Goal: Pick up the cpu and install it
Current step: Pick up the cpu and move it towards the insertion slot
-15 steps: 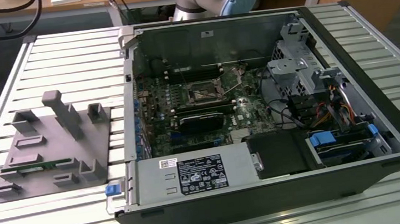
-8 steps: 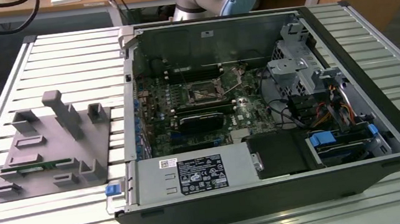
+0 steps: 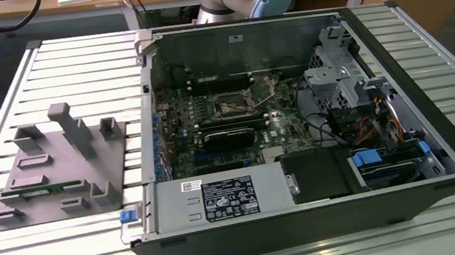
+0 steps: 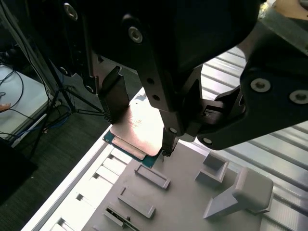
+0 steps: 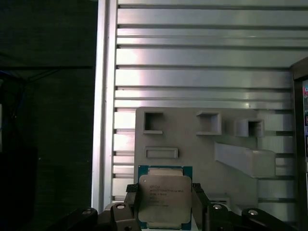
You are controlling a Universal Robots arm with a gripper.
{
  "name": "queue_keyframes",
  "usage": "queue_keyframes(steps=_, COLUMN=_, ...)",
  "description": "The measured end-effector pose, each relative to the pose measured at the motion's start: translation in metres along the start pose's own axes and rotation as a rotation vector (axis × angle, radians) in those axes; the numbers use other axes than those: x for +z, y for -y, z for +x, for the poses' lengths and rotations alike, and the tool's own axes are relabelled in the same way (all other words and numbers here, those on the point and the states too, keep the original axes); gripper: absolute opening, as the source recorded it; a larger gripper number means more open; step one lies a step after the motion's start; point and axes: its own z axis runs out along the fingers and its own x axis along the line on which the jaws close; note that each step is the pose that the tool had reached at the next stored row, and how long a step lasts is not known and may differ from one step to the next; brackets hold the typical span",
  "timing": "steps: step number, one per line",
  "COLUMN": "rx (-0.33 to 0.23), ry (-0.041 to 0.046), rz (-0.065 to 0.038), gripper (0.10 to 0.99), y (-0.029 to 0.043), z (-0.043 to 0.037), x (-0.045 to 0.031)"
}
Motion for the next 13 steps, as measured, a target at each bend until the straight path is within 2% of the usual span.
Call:
queue_keyframes(steps=9, rx=0.0, ry=-0.0001, rz=0.0, gripper=0.529, y=-0.001, z=0.0001, x=-0.0099)
queue_keyframes(steps=13, rx=0.0, ry=0.0, rz=0.0, gripper=0.529, y=-0.0018, z=0.0002, x=-0.0186)
